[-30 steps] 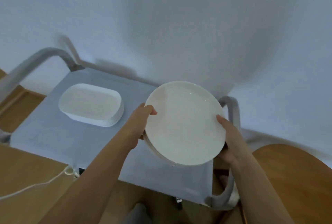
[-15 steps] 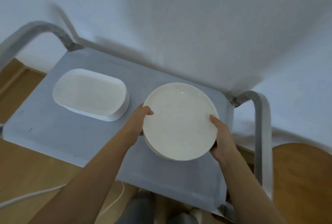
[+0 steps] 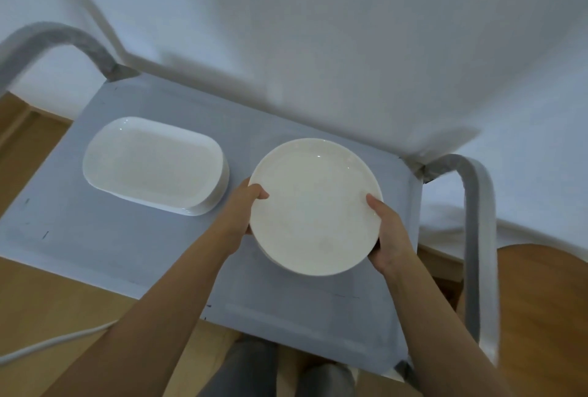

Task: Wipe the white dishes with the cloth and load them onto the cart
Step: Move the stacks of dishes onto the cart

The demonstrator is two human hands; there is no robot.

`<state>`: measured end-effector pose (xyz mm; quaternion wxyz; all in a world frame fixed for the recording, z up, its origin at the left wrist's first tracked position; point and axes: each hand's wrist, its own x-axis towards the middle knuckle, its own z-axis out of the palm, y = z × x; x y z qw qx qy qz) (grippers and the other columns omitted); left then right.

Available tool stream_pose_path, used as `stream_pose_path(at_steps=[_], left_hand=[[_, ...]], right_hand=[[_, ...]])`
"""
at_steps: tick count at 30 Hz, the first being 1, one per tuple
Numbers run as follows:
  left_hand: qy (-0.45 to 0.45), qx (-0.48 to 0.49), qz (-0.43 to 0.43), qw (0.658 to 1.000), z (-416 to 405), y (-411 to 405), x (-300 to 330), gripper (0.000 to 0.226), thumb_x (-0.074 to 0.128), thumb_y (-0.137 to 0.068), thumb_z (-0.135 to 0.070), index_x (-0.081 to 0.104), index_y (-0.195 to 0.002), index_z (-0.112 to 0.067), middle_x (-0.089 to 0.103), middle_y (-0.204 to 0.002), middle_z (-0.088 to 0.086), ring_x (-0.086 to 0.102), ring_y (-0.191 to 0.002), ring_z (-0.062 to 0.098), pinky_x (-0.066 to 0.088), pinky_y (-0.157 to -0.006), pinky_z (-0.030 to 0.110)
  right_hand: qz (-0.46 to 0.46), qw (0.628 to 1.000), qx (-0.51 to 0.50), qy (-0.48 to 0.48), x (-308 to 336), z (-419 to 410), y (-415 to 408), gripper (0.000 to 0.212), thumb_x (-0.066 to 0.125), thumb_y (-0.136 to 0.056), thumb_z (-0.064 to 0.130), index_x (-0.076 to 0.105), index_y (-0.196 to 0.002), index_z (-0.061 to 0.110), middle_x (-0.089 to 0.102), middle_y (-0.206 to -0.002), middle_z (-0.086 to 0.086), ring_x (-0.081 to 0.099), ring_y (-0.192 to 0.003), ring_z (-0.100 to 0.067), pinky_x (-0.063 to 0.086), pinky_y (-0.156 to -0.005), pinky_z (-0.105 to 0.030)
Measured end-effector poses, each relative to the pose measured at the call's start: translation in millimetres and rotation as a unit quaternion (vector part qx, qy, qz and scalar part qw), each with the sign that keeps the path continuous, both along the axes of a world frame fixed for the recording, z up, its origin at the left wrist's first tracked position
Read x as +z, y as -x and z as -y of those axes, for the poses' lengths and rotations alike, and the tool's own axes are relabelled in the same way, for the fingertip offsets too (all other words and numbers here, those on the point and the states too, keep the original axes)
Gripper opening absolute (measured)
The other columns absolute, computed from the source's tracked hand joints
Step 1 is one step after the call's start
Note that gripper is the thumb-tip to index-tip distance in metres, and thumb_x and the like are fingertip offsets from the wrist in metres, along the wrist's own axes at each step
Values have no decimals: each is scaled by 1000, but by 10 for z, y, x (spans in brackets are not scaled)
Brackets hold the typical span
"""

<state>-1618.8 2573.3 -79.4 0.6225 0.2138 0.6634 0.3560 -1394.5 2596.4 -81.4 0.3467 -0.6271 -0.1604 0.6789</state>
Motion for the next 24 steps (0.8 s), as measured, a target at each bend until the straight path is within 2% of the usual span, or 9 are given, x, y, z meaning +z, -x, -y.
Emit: stream_pose_path(at_steps=[3, 6, 8, 10, 13, 17, 19, 22, 24], left_hand=[[9, -9, -6, 1000, -39, 41, 27, 6, 50, -90, -27, 55, -93, -27, 62, -88, -3, 59, -77, 14, 47, -62, 27], [1, 29, -36, 999, -106, 41, 100, 12, 50, -93, -36, 57, -89, -27, 63, -93, -3, 57, -79, 11, 45, -69, 29], [-26, -7, -125, 992, -142, 11, 125, 25, 48, -93, -37, 58, -111, -23, 59, -120, 4, 57, -98, 19, 43, -84, 35], [-51, -65, -266, 960, -146, -46, 189, 56, 51, -91, -35, 36, -141, -17, 39, -145, 8, 41, -128, 28, 32, -104, 41], [-129, -107, -413, 895, -136, -286, 338, 69, 55, -88, -29, 24, -146, -9, 30, -149, 14, 20, -139, 30, 14, -113, 40], [-218, -215, -414, 857, -10, -832, 592, 68, 53, -90, -28, 20, -147, -14, 23, -153, 8, 13, -142, 24, 12, -113, 36], [-258, -251, -397, 844, 56, -1055, 698, 66, 52, -90, -29, 21, -147, -18, 25, -153, 3, 19, -139, 21, 19, -110, 33], [-334, -344, -360, 801, 212, -1720, 863, 58, 52, -90, -31, 33, -143, -16, 37, -146, 4, 33, -133, 21, 27, -105, 31], [-355, -392, -333, 781, 343, -2183, 927, 52, 51, -90, -31, 41, -138, -16, 45, -139, 5, 40, -127, 21, 32, -102, 32]], right_hand=[[21, 999, 25, 12, 28, 7, -5, 34, 55, -91, 34, 55, -122, 18, 68, -112, -7, 62, -102, -29, 53, -79, -42], [82, 995, 56, 2, 79, 27, -30, 38, 52, -93, 37, 50, -126, 19, 61, -120, -5, 57, -107, -25, 48, -92, -43], [154, 985, 79, -26, 119, 53, -71, 50, 49, -95, 37, 39, -139, 16, 47, -139, -4, 47, -123, -25, 38, -104, -42], [237, 963, 109, -63, 174, 111, -133, 60, 46, -96, 38, 26, -148, 17, 31, -151, -1, 32, -136, -23, 26, -108, -39], [335, 916, 179, -126, 360, 255, -264, 58, 44, -96, 41, 25, -148, 22, 26, -154, 3, 26, -139, -18, 23, -110, -36], [395, 880, 189, -183, 591, 513, -585, 56, 47, -96, 37, 29, -146, 22, 31, -151, 4, 28, -138, -15, 22, -109, -30], [418, 868, 190, -191, 675, 595, -661, 52, 48, -96, 34, 34, -144, 19, 38, -146, 3, 34, -134, -15, 25, -102, -24], [438, 867, 130, -201, 840, 856, -1023, 47, 48, -96, 30, 39, -140, 18, 50, -130, 1, 44, -123, -15, 34, -95, -25], [452, 863, 92, -206, 861, 1046, -1314, 44, 49, -95, 27, 44, -137, 18, 50, -132, 1, 45, -115, -9, 36, -94, -25]])
